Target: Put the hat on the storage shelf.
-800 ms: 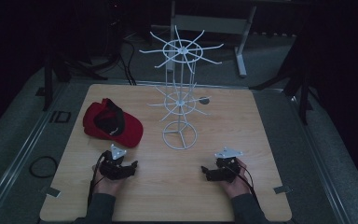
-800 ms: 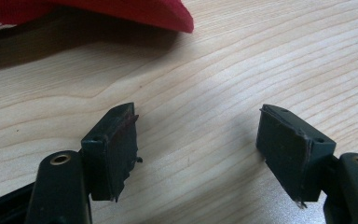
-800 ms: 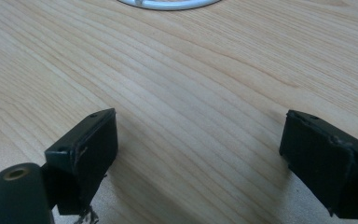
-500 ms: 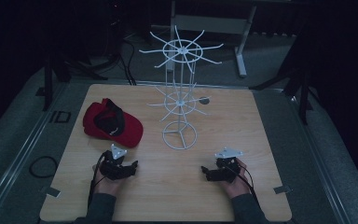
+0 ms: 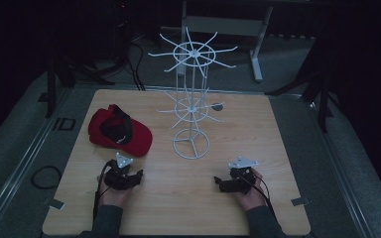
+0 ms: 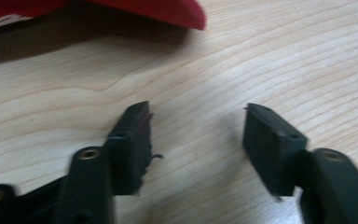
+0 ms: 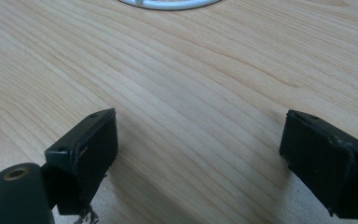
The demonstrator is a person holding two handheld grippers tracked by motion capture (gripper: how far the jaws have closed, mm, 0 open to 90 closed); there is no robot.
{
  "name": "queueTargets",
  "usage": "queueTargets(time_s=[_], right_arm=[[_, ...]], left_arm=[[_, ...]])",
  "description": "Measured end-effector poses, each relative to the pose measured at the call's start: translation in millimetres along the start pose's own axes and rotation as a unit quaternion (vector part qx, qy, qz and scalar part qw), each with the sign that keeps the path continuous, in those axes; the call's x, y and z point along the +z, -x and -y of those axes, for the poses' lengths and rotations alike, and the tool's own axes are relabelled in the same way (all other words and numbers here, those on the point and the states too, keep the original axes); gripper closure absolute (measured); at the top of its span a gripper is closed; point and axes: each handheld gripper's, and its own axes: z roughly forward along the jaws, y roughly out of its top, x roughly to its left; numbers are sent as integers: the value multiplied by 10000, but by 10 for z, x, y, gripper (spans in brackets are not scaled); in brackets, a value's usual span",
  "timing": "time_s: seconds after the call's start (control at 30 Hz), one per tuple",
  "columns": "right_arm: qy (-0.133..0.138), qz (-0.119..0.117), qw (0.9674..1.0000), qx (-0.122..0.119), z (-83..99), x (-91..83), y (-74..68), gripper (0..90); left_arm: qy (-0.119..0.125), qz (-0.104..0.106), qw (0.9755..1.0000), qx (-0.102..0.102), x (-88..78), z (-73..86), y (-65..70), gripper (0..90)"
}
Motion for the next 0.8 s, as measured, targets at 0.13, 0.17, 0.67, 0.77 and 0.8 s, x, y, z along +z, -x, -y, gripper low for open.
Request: queueTargets(time_s=[0.13,0.17,0.67,0.77,0.8], right_arm=[[2,1,10000,1,0,1,0,112],[2,1,10000,2,0,1,0,112],[0,2,10000,7,0,1,-1,112],[-1,2,10000,8,0,1,-1,112],[-1,2,10000,8,0,1,-1,112]], left_arm=[[127,102,9998,-126,-56,-24,-23,475],[153,103,9998,-113,-77,-38,-23,479],[398,121,9976,-561,-81,-240,-76,439],[363,103,9973,-635,-37,-276,-68,428],[372,113,9969,-689,-20,-288,-65,426]])
